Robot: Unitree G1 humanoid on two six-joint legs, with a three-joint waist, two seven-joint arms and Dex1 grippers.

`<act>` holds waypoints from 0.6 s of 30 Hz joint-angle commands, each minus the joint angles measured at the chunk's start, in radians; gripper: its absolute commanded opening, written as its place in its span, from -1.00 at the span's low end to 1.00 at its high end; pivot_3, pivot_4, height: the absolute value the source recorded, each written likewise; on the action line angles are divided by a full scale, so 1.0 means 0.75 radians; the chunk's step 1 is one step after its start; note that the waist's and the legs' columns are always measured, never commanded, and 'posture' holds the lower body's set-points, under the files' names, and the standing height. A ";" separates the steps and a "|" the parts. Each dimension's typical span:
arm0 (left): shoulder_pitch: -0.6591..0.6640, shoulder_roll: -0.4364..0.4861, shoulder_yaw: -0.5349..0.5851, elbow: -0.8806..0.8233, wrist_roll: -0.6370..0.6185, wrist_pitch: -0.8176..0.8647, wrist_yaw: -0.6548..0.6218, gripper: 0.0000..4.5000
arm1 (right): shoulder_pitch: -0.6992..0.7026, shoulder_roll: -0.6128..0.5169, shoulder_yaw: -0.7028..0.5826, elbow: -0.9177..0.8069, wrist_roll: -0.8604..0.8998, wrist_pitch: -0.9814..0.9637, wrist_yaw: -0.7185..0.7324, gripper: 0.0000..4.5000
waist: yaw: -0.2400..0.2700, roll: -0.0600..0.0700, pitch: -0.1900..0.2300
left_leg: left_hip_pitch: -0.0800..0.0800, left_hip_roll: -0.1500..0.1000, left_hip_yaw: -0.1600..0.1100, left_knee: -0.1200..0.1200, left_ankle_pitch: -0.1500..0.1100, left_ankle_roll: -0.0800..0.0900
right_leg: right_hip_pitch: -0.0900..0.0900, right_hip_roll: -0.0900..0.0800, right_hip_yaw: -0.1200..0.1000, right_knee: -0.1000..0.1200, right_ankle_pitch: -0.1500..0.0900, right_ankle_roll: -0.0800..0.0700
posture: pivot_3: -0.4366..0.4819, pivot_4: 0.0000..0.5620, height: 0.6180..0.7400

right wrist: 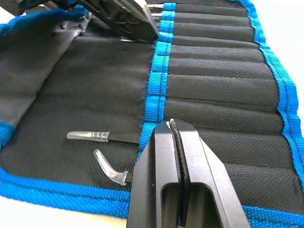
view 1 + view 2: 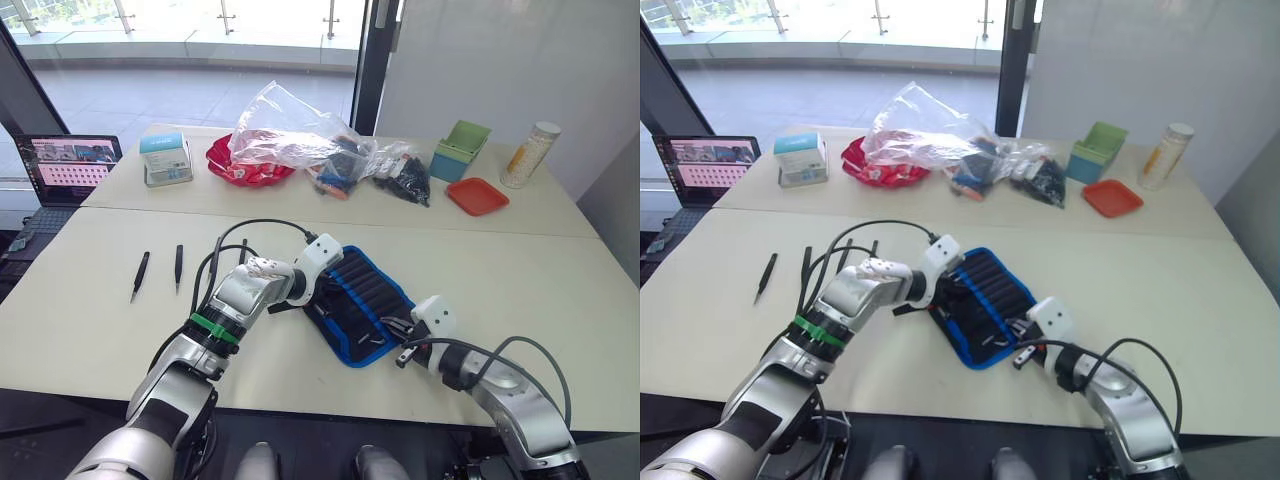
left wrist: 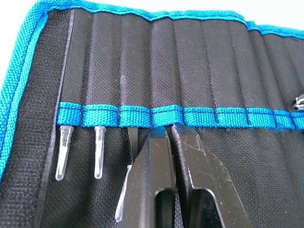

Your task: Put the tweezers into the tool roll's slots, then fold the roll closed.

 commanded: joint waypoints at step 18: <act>0.174 0.293 0.335 -0.358 -0.080 -0.020 -0.200 0.90 | 0.013 0.051 0.051 0.048 -0.035 0.071 -0.044 -1.00 | -0.021 0.000 0.000 | -0.001 0.001 -0.005 0.000 0.000 0.000 | -0.001 0.003 0.001 0.001 0.000 0.001 | -0.05 -0.47 0.63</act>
